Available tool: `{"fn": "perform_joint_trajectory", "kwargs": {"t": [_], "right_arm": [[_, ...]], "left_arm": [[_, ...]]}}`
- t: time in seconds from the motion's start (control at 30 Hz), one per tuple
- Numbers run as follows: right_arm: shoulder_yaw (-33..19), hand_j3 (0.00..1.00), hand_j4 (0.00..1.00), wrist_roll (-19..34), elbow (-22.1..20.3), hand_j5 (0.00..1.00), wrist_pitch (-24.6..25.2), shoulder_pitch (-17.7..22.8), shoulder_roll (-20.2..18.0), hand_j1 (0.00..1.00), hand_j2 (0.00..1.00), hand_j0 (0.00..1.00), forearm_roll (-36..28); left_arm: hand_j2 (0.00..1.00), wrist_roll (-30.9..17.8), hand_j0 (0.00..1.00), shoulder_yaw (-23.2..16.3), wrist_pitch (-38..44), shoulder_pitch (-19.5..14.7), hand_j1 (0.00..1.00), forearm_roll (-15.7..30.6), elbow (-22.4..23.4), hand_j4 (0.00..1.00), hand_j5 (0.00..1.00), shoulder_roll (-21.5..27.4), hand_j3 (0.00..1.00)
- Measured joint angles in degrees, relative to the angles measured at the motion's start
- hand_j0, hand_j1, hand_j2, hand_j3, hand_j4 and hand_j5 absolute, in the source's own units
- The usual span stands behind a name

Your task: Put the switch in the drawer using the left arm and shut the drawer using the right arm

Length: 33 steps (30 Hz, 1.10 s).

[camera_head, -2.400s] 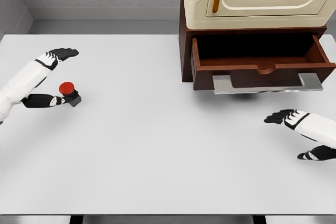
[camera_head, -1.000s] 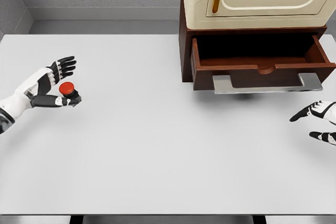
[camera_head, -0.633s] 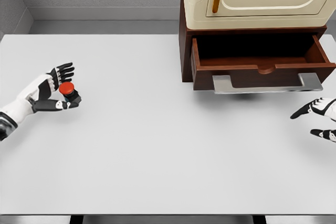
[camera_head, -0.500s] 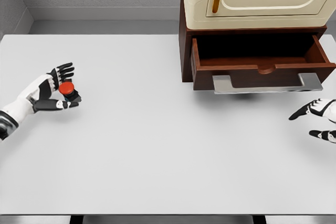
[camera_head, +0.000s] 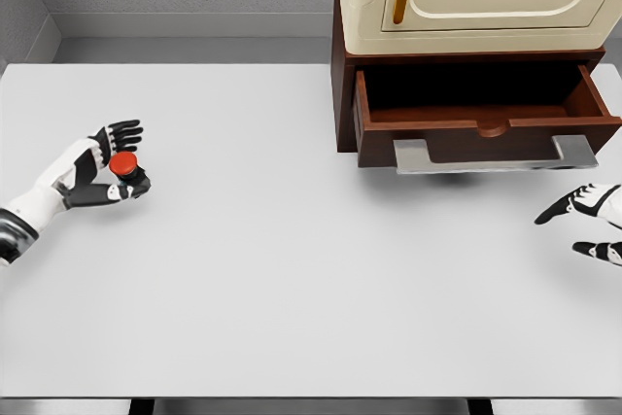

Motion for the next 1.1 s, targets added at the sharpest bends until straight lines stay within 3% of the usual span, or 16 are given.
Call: {"fn": "perform_joint_trajectory", "kwargs": {"t": [0.43, 0.5, 0.6, 0.83, 1.1], "right_arm": [[-0.01, 0.64, 0.64, 0.0, 0.0, 0.64, 0.01, 0.09, -1.45, 0.64, 0.64, 0.64, -2.64], [0.01, 0.64, 0.64, 0.0, 0.0, 0.64, 0.01, 0.09, -1.41, 0.64, 0.64, 0.64, -2.8], [0.0, 0.65, 0.65, 0.0, 0.0, 0.65, 0.0, 0.09, -1.4, 0.65, 0.65, 0.65, -3.22], [-0.03, 0.64, 0.64, 0.0, 0.0, 0.64, 0.0, 0.53, -1.48, 0.64, 0.64, 0.64, -4.17], [0.02, 0.63, 0.63, 0.0, 0.0, 0.63, 0.01, 0.18, -1.85, 0.63, 0.63, 0.63, -5.66]], "left_arm": [[0.85, 1.77, 0.85, -0.07, -3.67, 0.18, 0.85, -2.54, 3.53, 0.85, 0.85, -0.85, 0.85], [0.79, 1.81, 0.79, -0.06, -3.87, 0.18, 0.79, -3.27, 3.74, 0.79, 0.79, -1.45, 0.79], [0.56, 1.88, 0.56, -0.05, -4.43, 0.18, 0.56, -3.76, 3.91, 0.56, 0.56, -1.94, 0.56], [0.46, 1.92, 0.46, -0.05, -5.35, 0.26, 0.46, -4.02, 3.99, 0.46, 0.46, -2.19, 0.46], [0.45, 1.79, 0.45, 0.03, -5.48, 0.18, 0.45, -4.0, 3.29, 0.45, 0.45, -2.06, 0.45]]}}
